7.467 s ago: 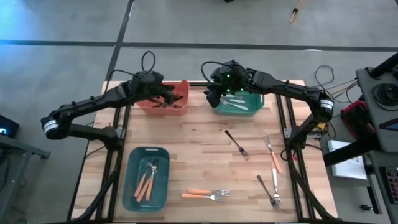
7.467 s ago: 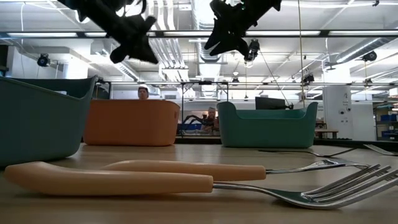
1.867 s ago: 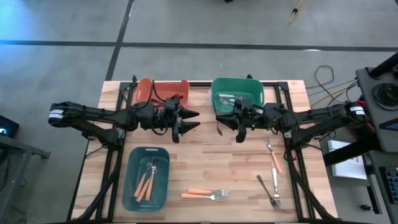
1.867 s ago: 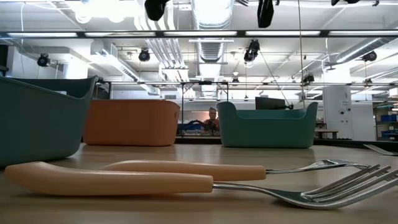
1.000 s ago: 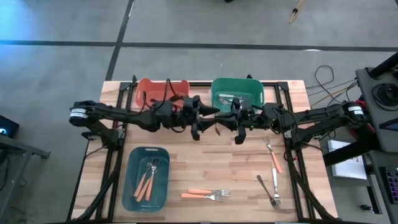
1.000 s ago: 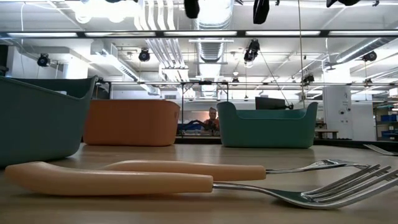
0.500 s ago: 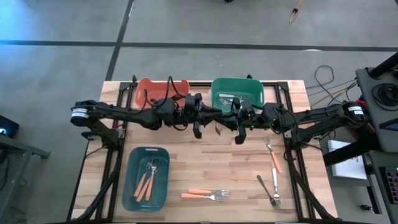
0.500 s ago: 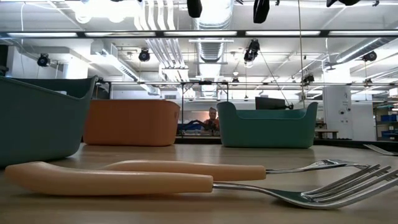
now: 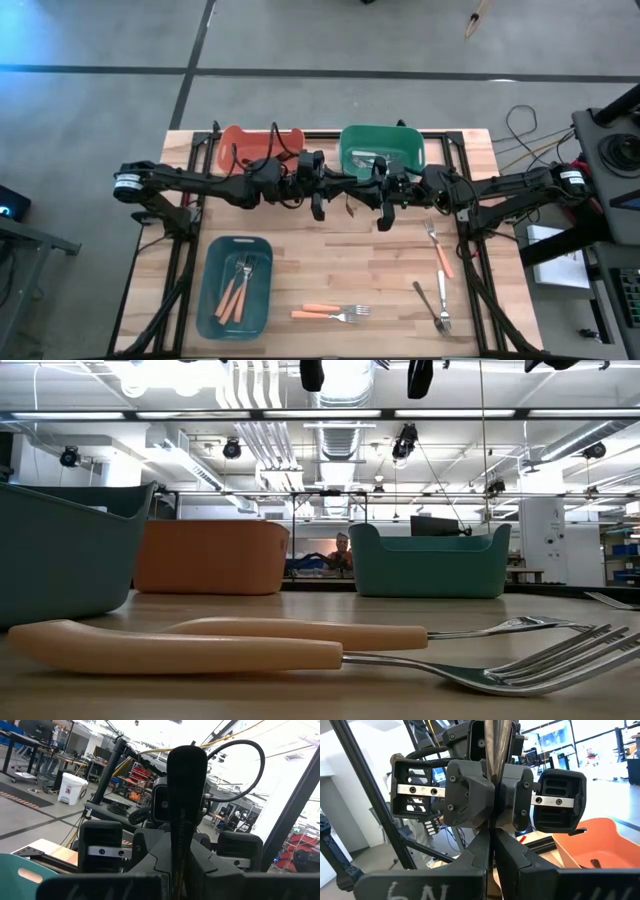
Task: Sort silverware by color (type)
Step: Put the black fork into the orange bin
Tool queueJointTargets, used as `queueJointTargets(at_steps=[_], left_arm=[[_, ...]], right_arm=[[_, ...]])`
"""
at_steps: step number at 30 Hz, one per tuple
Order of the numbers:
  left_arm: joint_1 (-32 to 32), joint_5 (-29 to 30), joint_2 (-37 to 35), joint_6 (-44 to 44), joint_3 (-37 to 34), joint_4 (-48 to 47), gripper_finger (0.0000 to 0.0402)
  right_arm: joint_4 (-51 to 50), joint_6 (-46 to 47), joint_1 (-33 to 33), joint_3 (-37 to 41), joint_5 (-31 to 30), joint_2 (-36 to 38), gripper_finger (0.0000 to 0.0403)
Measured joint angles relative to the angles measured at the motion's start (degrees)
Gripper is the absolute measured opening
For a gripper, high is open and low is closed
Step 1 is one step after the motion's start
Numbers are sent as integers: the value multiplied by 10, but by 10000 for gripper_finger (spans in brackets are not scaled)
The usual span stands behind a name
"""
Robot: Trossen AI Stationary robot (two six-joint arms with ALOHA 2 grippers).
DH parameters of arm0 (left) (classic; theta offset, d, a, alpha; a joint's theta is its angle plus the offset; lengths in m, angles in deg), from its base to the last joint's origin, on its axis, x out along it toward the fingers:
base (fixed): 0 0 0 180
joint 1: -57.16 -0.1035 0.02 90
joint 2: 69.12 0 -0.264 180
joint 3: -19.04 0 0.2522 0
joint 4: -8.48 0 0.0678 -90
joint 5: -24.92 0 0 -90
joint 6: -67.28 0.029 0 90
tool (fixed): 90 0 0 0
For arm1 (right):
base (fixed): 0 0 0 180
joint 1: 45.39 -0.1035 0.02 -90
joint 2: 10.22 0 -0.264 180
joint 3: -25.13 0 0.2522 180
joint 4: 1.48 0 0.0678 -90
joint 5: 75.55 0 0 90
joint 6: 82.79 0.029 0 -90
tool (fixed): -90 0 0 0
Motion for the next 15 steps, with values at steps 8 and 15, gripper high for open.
queueJointTargets(at_steps=[8,15], left_arm=[[1,2,0,0,0,-1,3],[1,-5,0,-10,0,-1,2]], right_arm=[[0,-9,0,0,0,0,12],[1,-10,0,0,1,0,13]])
